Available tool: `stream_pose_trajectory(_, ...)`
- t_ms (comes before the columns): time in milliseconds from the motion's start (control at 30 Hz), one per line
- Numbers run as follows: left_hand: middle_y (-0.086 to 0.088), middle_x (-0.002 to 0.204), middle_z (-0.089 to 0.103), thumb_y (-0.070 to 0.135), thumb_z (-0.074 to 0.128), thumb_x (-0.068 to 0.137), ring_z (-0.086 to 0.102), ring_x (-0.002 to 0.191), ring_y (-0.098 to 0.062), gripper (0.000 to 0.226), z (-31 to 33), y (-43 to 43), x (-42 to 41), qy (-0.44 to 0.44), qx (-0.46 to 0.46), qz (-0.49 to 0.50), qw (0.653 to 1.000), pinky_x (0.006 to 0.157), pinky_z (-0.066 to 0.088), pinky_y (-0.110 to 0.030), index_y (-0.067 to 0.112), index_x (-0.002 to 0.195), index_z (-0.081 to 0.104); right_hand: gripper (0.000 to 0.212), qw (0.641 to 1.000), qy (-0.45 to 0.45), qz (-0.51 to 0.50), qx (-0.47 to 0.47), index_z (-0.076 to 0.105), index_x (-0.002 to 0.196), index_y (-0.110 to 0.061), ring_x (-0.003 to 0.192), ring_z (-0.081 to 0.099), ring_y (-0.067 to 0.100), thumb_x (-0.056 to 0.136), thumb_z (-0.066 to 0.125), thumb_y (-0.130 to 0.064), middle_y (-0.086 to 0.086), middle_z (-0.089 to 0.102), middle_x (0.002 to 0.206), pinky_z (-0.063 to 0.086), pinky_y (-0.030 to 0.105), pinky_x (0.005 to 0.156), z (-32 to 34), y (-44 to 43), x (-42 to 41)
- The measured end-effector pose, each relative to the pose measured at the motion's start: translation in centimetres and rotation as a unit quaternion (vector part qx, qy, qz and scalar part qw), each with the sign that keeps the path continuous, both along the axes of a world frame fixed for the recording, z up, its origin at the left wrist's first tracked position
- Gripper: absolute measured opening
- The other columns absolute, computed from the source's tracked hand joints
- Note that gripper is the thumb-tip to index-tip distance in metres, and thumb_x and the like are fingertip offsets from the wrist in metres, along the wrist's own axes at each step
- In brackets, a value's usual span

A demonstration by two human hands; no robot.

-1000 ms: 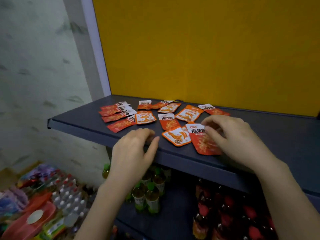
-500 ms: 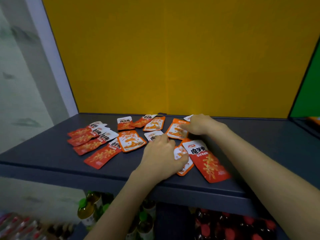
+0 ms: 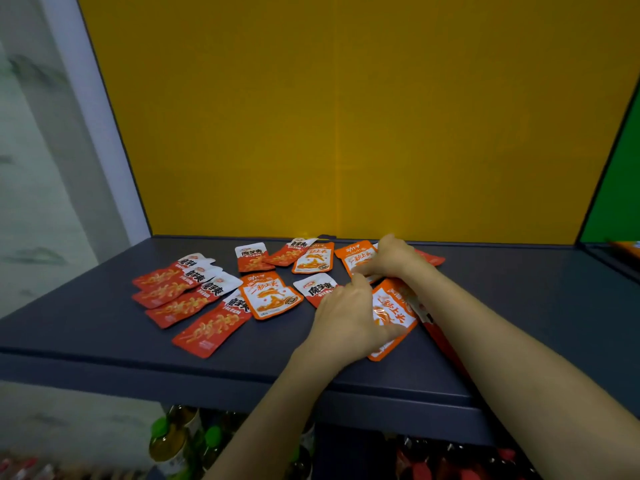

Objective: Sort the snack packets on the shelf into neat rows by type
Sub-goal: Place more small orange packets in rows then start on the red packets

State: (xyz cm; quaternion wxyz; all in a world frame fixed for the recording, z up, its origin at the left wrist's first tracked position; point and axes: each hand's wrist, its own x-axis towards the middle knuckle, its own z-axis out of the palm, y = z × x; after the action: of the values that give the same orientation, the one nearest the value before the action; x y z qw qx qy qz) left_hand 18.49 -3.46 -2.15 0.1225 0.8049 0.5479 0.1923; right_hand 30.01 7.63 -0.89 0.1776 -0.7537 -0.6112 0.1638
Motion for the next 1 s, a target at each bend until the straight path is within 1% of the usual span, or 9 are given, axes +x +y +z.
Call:
stream_pose_trajectory(133,-0.003,0.117,0.057,0.044,0.067,0.079,0.052,0.109,-0.020,0.052,0.9,-0.2,-1.0,-0.013,-0.014,0.027,0.999,0.082,0.041,-0.032,0.015,0.115,0.044,0.049,0.999,0.032,0.022,0.017,0.056,0.117,-0.003,0.110,0.059,0.031,0.080,0.069,-0.031,0.016,0.061,0.123,0.047,0.035,0.087,0.0,0.6,0.8)
stream_pose_trajectory(267,0.001,0.108,0.061,0.043,0.064,0.080,0.053,0.105,-0.019,0.032,2.2,-1.3,-4.0,-0.018,0.075,0.058,0.995,0.080,0.041,-0.032,0.020,0.100,0.057,0.034,0.988,0.132,-0.020,0.075,0.061,0.111,-0.002,0.108,0.060,0.032,0.084,0.063,-0.024,0.015,0.063,0.118,0.047,0.036,0.086,0.2,1.2,1.7)
stream_pose_trajectory(333,0.001,0.093,0.065,0.042,0.065,0.079,0.059,0.095,-0.019,0.025,2.8,-1.5,-6.1,-0.079,0.097,0.081,0.989,0.073,0.043,-0.031,0.019,0.084,0.059,0.032,0.975,0.188,-0.030,0.114,0.062,0.110,-0.001,0.108,0.060,0.032,0.085,0.063,-0.020,0.016,0.064,0.118,0.047,0.037,0.088,0.6,1.3,1.5)
stream_pose_trajectory(433,-0.004,0.097,0.070,0.036,0.066,0.080,0.064,0.094,-0.023,0.029,3.3,-0.1,-8.9,-0.180,0.089,0.150,0.968,0.082,0.050,-0.038,0.012,0.095,0.066,0.031,0.956,0.262,-0.013,0.129,0.061,0.113,0.001,0.110,0.061,0.032,0.086,0.062,-0.014,0.019,0.063,0.120,0.047,0.037,0.090,1.6,1.3,-0.1)
stream_pose_trajectory(500,-0.008,0.103,0.070,0.035,0.065,0.081,0.063,0.097,-0.026,0.029,3.2,1.6,-10.1,-0.202,0.071,0.189,0.958,0.085,0.050,-0.039,0.009,0.096,0.065,0.030,0.952,0.280,-0.002,0.126,0.061,0.112,0.001,0.109,0.061,0.032,0.086,0.062,-0.012,0.018,0.064,0.119,0.048,0.036,0.087,2.1,1.6,-1.8)
stream_pose_trajectory(667,-0.012,0.114,0.065,0.041,0.059,0.083,0.057,0.108,-0.031,0.038,0.7,4.8,-10.8,-0.078,-0.011,0.252,0.964,0.088,0.047,-0.037,0.009,0.103,0.061,0.032,0.965,0.247,-0.001,0.088,0.060,0.112,-0.001,0.111,0.059,0.033,0.084,0.062,-0.016,0.016,0.062,0.121,0.049,0.040,0.093,0.9,3.0,-5.6)
stream_pose_trajectory(800,-0.016,0.129,0.047,0.048,0.054,0.084,0.040,0.124,-0.032,0.061,-0.5,5.3,-10.4,0.015,0.016,0.297,0.955,0.097,0.038,-0.039,0.003,0.124,0.045,0.019,0.984,0.170,-0.013,0.053,0.059,0.102,-0.008,0.108,0.059,0.031,0.086,0.056,-0.019,0.014,0.063,0.117,0.047,0.033,0.077,-0.6,3.3,-7.0)
stream_pose_trajectory(867,-0.016,0.133,0.042,0.053,0.053,0.083,0.036,0.126,-0.032,0.069,-0.6,5.3,-10.2,0.053,0.036,0.314,0.947,0.101,0.034,-0.040,0.002,0.127,0.041,0.036,0.987,0.151,-0.030,0.042,0.058,0.114,-0.005,0.114,0.055,0.032,0.084,0.058,-0.025,0.014,0.058,0.124,0.044,0.034,0.077,-1.1,3.5,-7.4)
stream_pose_trajectory(1000,-0.016,0.136,0.044,0.059,0.051,0.081,0.037,0.127,-0.032,0.074,-0.6,5.8,-10.4,0.077,0.028,0.328,0.941,0.103,0.030,-0.039,0.003,0.128,0.039,0.073,0.991,0.120,-0.045,0.041,0.040,0.133,-0.005,0.127,0.044,0.033,0.076,0.067,-0.043,0.014,0.046,0.138,0.043,0.041,0.097,-1.3,3.6,-7.9)
